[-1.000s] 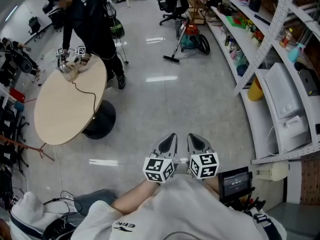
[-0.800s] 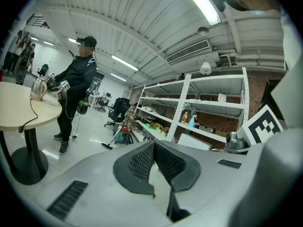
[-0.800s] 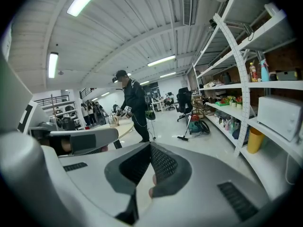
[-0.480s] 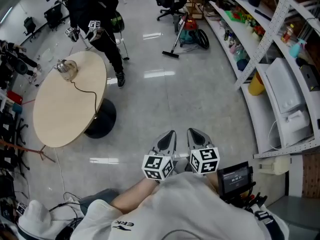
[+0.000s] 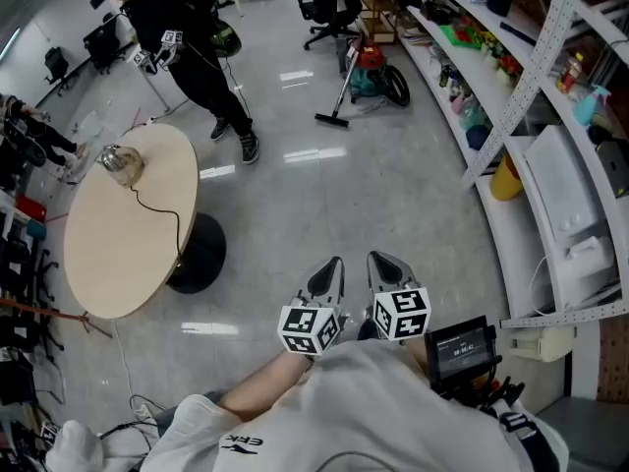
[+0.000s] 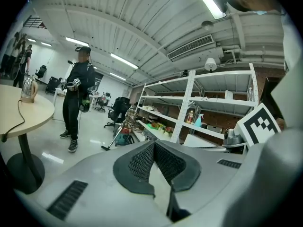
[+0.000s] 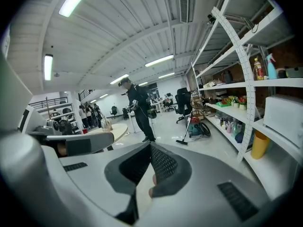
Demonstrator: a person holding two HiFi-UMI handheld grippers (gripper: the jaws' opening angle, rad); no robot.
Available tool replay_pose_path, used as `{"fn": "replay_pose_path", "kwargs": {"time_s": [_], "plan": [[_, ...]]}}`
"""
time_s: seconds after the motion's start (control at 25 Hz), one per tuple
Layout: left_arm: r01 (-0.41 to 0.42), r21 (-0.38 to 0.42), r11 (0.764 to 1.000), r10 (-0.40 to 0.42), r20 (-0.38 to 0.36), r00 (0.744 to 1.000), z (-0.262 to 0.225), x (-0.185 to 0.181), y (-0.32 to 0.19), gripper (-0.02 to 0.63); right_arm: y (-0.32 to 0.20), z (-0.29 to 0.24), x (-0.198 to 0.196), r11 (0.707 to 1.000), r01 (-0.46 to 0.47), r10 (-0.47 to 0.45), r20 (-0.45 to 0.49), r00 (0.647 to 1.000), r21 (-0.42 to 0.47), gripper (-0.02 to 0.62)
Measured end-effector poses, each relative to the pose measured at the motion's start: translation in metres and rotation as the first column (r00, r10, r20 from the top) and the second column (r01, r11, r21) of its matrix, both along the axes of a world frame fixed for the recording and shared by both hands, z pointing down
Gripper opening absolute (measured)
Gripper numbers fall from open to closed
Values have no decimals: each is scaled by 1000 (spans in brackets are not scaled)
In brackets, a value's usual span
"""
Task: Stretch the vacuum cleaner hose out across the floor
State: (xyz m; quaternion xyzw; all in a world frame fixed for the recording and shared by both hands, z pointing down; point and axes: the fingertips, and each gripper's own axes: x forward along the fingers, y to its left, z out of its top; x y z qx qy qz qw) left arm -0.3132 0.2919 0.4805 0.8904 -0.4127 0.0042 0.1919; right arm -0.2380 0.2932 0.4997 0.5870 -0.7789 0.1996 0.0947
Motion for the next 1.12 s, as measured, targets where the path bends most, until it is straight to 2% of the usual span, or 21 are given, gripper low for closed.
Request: {"fn": "replay_pose_path", "kwargs": {"time_s": [0.28, 0.52, 0.84, 1.12], "plan": [[9, 22, 1000, -9, 4, 1000, -10, 70, -80, 2, -77, -4, 66, 1000, 2, -3, 25, 1000, 13, -2], [17, 17, 1000, -17, 12, 1000, -11, 110, -123, 2, -122, -2, 107, 1000, -2, 2, 36, 999, 8, -2], [-13, -4, 1000, 14, 22, 1000, -5, 134, -177, 2, -178, 5, 130, 1000, -26, 26, 53, 998, -8, -2], [-64, 4, 998, 64, 2, 998, -7, 143, -254, 2, -250, 0, 136, 998, -61, 61, 24, 998, 2, -2]]}}
